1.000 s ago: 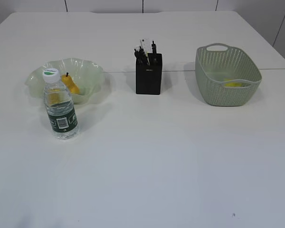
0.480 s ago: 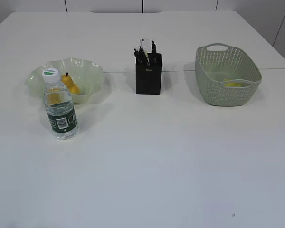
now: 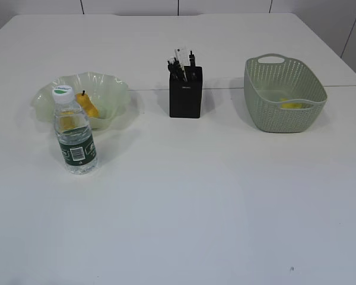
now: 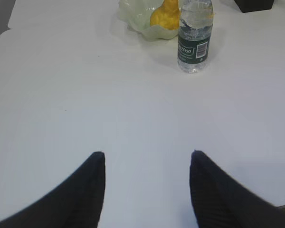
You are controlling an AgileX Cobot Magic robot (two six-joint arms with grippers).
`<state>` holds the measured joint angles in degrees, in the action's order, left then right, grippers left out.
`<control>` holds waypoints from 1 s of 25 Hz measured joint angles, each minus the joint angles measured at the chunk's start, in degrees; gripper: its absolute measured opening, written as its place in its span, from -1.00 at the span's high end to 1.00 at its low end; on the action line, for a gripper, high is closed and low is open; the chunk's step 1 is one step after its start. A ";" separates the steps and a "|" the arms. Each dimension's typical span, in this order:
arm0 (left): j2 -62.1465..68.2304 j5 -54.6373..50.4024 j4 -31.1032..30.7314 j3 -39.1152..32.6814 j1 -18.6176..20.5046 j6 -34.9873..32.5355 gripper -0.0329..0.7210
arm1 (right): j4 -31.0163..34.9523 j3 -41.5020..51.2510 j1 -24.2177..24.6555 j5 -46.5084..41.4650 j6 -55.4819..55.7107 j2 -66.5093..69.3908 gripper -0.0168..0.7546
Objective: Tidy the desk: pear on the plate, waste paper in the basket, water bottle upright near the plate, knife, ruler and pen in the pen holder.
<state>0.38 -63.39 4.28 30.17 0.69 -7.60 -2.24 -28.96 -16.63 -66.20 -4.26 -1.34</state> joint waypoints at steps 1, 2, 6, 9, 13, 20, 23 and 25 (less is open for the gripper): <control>0.00 0.00 0.00 0.00 0.00 0.00 -0.15 | 0.00 0.00 0.00 0.00 0.00 0.00 0.36; 0.00 0.00 0.00 0.00 0.00 0.00 -0.15 | 0.00 0.00 0.00 0.00 0.00 0.00 0.36; 0.00 0.00 0.00 0.00 0.00 0.00 -0.15 | 0.00 0.00 0.00 0.00 -0.10 0.00 0.36; 0.00 0.00 0.00 0.00 0.00 0.00 -0.15 | 0.00 0.00 0.00 0.00 -0.10 0.00 0.36; 0.00 0.00 0.00 0.00 0.00 -0.04 -0.15 | 0.00 0.00 0.00 0.00 -0.10 0.00 0.36; 0.00 0.00 0.12 0.00 1.34 -0.04 -0.15 | 0.00 0.00 6.07 0.00 -0.10 0.00 0.37; 0.00 -0.06 0.12 0.00 1.34 -0.04 -0.15 | 0.00 0.00 10.46 0.00 -0.10 0.00 0.37; 0.00 -0.06 0.12 0.00 1.34 -0.04 -0.15 | 0.00 0.00 12.43 0.00 -0.10 0.00 0.37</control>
<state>0.38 -63.45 4.40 30.17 2.03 -7.64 -2.24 -28.96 -4.20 -66.20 -4.35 -1.34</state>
